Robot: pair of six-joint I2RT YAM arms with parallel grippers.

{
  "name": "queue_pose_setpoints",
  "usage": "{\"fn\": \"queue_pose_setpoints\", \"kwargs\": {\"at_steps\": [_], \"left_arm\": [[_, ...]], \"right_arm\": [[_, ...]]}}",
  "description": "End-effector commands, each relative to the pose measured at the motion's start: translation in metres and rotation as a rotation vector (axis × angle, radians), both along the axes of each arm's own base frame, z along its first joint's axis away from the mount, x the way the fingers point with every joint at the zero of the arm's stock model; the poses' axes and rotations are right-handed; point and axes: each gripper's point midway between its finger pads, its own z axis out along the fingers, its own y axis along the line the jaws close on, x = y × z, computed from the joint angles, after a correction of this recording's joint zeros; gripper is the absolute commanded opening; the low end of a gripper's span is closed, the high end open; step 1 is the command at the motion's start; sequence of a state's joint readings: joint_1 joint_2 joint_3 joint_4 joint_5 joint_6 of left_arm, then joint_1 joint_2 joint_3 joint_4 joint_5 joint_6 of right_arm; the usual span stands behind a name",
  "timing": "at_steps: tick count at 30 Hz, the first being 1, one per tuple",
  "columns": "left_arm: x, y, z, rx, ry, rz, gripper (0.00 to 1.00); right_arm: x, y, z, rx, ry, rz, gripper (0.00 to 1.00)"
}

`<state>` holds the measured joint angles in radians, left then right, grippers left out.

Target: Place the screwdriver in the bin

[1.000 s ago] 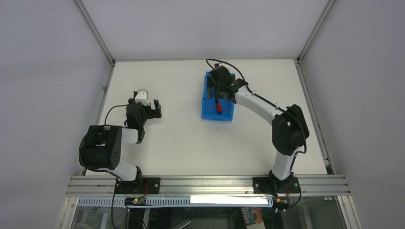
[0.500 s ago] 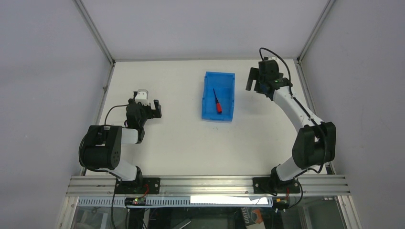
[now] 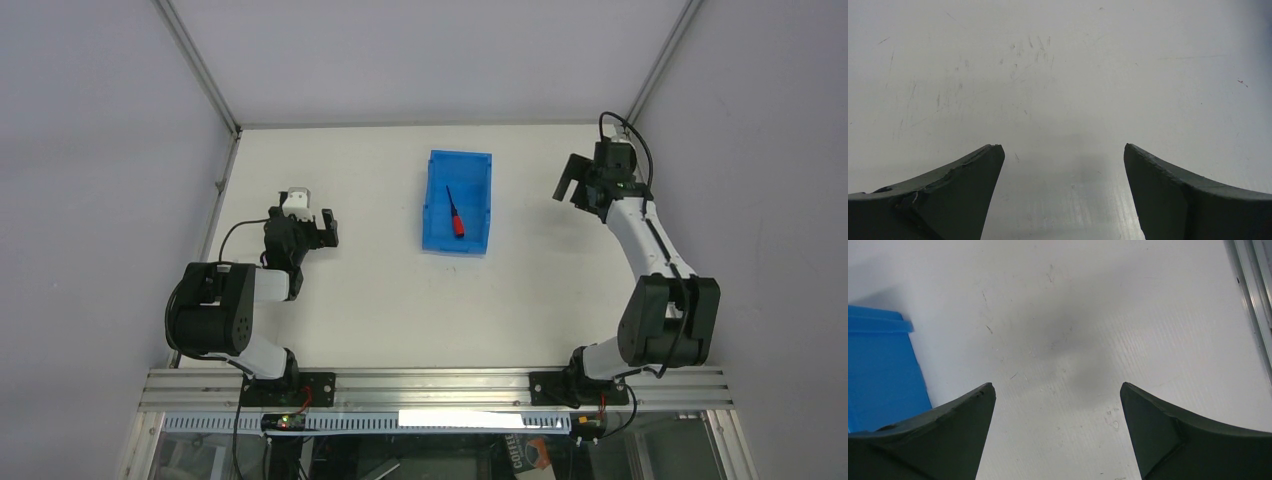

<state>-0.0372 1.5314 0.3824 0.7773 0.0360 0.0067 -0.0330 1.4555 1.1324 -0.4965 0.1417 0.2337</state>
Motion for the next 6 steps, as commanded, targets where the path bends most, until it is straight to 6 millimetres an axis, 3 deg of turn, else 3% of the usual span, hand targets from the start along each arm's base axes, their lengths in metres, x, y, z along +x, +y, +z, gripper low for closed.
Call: {"fn": "queue_pose_setpoints", "kwargs": {"at_steps": [1,6], "left_arm": [[0.0036,-0.002,0.0152,-0.026,-0.051,-0.008,0.99],[0.0036,-0.0021,0.0155,-0.026,-0.052,-0.009,0.99]], "right_arm": [[0.0083,0.0061,0.0243,0.008,-0.117,0.031,0.99],[0.0073,0.0062,0.0244,0.008,-0.123,0.031,0.99]]}}
